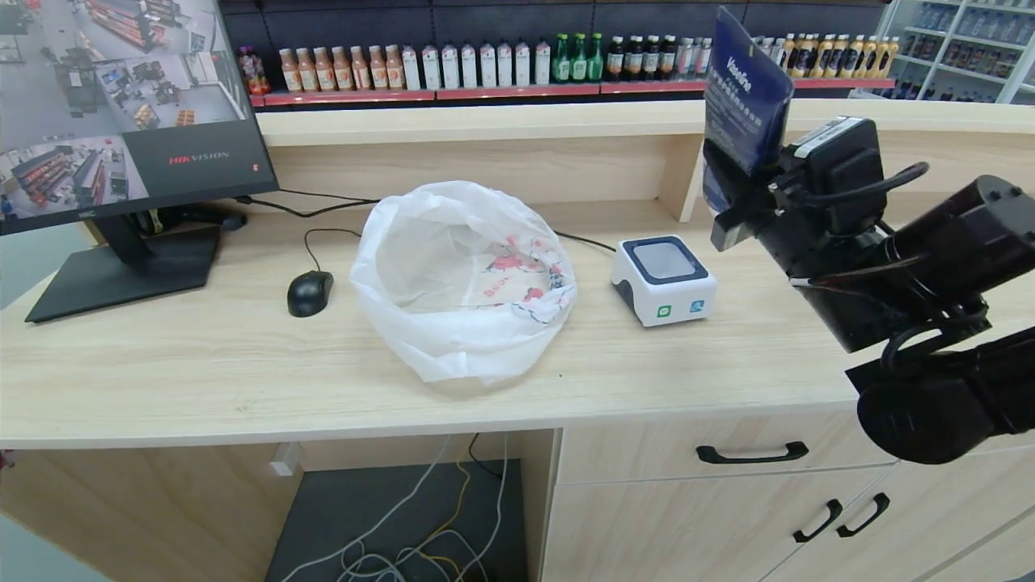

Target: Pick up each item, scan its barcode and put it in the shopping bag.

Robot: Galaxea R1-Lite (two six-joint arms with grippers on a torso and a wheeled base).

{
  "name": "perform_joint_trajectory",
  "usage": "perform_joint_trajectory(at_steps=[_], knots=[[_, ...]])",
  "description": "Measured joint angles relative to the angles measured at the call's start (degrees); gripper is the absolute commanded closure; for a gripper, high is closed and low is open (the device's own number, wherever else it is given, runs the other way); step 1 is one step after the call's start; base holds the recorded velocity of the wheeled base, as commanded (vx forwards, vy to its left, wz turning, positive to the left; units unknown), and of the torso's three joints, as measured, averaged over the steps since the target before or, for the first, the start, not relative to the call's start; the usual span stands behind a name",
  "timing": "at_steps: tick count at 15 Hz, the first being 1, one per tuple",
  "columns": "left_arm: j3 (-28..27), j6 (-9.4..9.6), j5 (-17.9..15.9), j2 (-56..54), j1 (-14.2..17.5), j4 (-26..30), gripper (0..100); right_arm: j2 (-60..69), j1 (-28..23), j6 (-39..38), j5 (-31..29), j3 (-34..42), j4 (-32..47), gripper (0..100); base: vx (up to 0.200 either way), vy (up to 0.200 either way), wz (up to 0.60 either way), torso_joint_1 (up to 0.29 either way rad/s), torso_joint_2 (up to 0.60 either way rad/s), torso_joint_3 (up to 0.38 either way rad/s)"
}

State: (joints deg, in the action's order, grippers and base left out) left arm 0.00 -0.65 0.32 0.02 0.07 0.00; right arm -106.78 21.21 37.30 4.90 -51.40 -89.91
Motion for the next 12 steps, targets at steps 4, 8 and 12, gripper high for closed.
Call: perform_joint_trajectory(at_steps=[4,8,12], knots=[[0.0,0.0,0.01,0.0,-0.02,0.0,0,-2.76,-0.73,5.36,8.62,-1.91,-0.01,100,0.0,0.0,0.0,0.0,0.0,0.0],[0.0,0.02,0.0,0.0,0.0,0.0,0,-5.24,-1.45,10.54,17.37,-2.02,-0.01,100,0.0,0.0,0.0,0.0,0.0,0.0],[0.0,0.0,0.01,0.0,0.02,0.0,0,-8.19,-1.62,13.14,20.55,-1.02,0.05,100,0.0,0.0,0.0,0.0,0.0,0.0]])
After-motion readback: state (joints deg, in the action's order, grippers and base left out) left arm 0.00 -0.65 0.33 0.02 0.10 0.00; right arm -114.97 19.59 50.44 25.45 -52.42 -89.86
